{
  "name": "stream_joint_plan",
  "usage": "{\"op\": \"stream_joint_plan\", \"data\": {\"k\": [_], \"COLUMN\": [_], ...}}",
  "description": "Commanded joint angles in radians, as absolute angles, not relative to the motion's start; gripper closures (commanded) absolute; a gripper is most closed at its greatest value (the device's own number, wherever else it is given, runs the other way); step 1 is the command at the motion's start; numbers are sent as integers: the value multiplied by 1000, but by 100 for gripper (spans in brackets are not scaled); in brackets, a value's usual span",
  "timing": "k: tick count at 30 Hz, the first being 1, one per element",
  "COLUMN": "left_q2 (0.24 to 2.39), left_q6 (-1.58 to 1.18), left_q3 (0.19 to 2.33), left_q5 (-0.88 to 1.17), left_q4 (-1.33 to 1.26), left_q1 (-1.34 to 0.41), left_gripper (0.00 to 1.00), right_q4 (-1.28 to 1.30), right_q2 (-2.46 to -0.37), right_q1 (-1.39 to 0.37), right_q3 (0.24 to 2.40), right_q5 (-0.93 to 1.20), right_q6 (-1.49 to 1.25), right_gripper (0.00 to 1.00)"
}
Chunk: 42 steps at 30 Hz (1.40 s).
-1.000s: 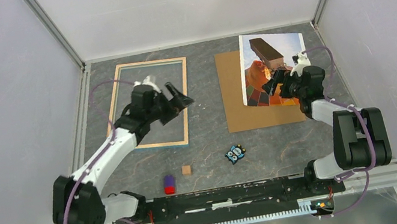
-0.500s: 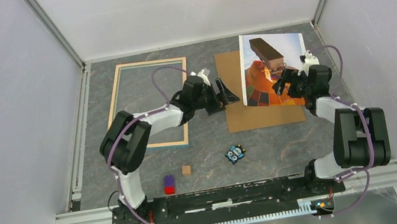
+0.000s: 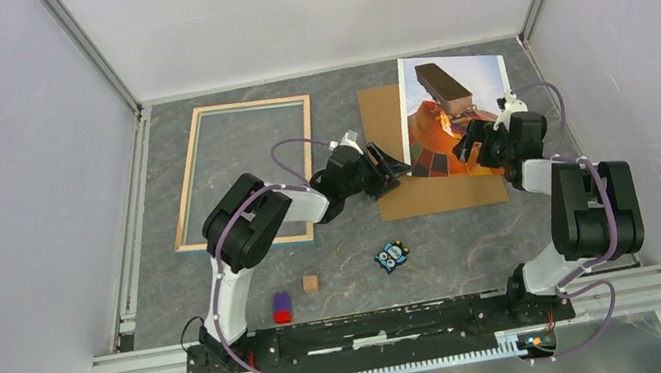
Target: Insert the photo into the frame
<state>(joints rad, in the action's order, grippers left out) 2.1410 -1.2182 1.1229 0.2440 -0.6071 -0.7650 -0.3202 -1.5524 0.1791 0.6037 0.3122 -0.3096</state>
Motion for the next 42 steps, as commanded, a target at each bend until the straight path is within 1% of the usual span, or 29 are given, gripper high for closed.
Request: {"op": "stream_joint_plan", "data": {"k": [1, 7, 13, 22, 30, 35, 39, 41, 42], "left_q2": [2162, 2240, 2265, 2386, 2477, 2534, 2530, 2527, 2527], "left_q6": [-1253, -1370, -1392, -1396, -1266, -1256, -1191, -1128, -1098], "left_q3": [1171, 1211, 1260, 1448, 1690, 1782, 1827, 1883, 1920], "left_q5": [97, 66, 45, 117, 211, 289, 295, 299, 299], "left_q4": [-594, -643, -670, -624, -414, -372, -275, -186, -131], "left_q1": [-795, -799, -798, -769, -726, -704, -693, -691, -690], "left_gripper": [32, 36, 41, 50, 64, 69, 79, 89, 92], "right_q4": [-377, -357, -336, -336, -336, -337, -336, -336, -335], "right_q2": [-1574, -1617, -1645, -1651, -1648, -1650, -1641, -1632, -1625], "right_q1": [188, 191, 192, 194, 204, 208, 209, 209, 210], "right_q3": [621, 650, 670, 675, 676, 678, 676, 676, 676], "right_q5": [334, 344, 347, 359, 364, 374, 379, 381, 380], "right_q6": [-318, -333, -331, -333, -331, -332, -336, -335, -334], "right_gripper": [2, 2, 2, 2, 2, 2, 2, 2, 2]}}
